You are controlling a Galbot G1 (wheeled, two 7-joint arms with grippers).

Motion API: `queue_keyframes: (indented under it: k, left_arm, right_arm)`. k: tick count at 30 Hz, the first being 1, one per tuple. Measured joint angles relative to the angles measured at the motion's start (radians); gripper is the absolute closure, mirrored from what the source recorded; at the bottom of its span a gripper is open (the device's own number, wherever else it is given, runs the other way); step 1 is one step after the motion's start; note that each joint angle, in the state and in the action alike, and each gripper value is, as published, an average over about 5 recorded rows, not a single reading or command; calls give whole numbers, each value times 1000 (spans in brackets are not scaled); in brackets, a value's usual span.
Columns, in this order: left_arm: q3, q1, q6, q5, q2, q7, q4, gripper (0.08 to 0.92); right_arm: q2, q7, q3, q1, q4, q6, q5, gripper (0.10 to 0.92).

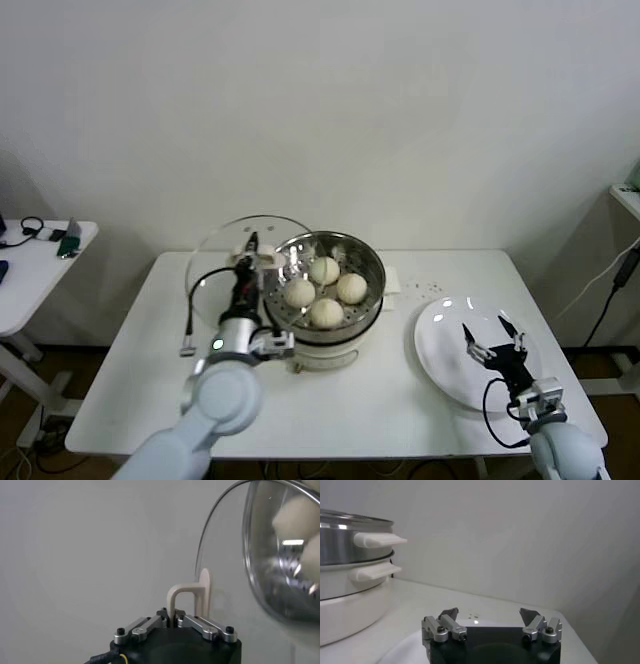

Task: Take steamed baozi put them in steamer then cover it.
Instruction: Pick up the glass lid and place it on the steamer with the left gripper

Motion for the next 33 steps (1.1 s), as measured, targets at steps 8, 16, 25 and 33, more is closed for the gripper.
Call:
queue_keyframes:
  k: [8,16,25,33]
  left_arm:
    - [132,-122,18,84,-136,85,107,849]
    - [176,-169,17,129,-261,121,232,849]
    - [175,-197,17,140,-328,128,336,849]
    - [154,-201,17,142,-346,125,373,849]
  right_arm:
    - [8,1,15,-7,-6,9,-9,203]
    - [14,-3,39,-23,-11,21,-12,203]
    - [20,-8,53,-31,-19,31,-15,203]
    - [23,-10,55,-30,-22,34,-19,203]
